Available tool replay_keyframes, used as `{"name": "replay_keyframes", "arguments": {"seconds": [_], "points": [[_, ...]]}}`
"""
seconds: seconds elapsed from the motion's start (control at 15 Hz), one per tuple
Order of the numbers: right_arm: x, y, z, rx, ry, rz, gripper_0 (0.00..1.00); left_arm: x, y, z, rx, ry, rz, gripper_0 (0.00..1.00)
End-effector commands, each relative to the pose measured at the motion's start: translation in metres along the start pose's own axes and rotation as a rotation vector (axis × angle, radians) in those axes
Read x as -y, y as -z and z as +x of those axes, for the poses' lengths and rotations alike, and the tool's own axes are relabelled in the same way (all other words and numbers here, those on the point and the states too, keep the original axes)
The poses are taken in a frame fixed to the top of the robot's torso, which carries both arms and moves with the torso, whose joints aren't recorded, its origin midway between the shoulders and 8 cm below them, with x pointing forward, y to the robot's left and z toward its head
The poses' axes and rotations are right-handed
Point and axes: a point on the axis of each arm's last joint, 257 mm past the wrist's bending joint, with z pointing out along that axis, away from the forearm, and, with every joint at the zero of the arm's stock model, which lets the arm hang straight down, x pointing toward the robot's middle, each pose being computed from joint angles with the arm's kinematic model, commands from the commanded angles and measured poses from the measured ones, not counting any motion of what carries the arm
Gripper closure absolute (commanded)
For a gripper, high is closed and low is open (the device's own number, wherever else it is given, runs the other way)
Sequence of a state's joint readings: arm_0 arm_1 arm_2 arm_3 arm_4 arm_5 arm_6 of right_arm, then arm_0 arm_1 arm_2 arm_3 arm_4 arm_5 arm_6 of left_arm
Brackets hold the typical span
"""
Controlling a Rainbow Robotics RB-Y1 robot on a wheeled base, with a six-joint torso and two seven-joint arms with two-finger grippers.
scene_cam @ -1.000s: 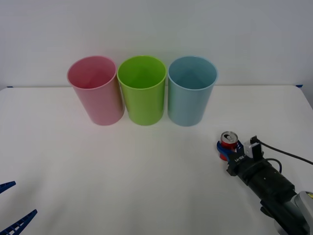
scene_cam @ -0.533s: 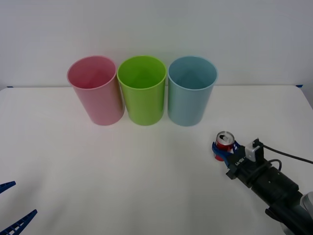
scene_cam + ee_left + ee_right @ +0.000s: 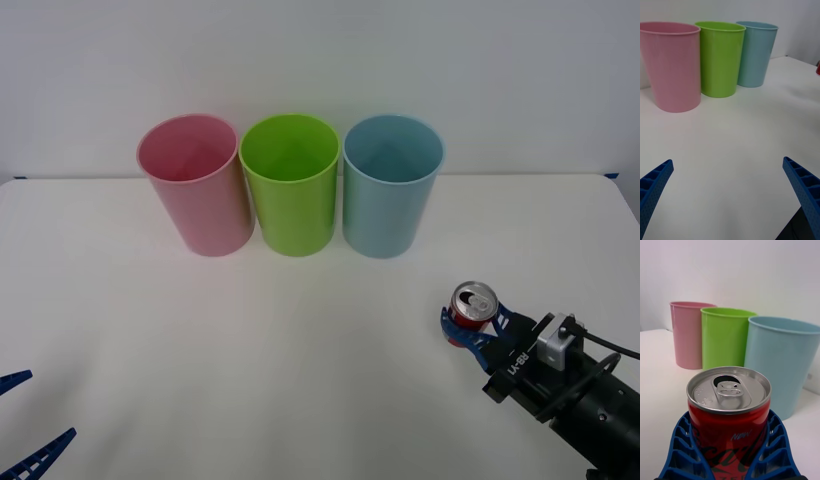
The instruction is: Put cans in the blue bin and PET bottles in the pink bin and trash in the green bin.
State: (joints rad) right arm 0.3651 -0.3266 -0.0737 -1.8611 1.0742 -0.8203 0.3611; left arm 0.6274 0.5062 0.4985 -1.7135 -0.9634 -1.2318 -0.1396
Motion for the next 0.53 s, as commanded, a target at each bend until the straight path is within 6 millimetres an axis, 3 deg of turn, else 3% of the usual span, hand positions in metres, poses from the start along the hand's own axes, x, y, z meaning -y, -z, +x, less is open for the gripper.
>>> {"name": "replay_keyframes", "arguments": {"seconds": [0.07, 0.27, 0.53], "points": [[-0.008, 0.008, -0.047, 0.076, -0.005, -0.016, 1.0, 0.0, 0.0, 0.0, 0.0, 0.0, 0.0, 0.0], [-0.008, 0.007, -0.1, 0.162, -0.046, -0.03, 1.0, 0.0, 0.0, 0.0, 0.0, 0.0, 0.0, 0.0], [0.013, -0.006, -0.154, 0.246, -0.073, 0.023, 1.0, 0.0, 0.0, 0.0, 0.0, 0.0, 0.0, 0.0]]}}
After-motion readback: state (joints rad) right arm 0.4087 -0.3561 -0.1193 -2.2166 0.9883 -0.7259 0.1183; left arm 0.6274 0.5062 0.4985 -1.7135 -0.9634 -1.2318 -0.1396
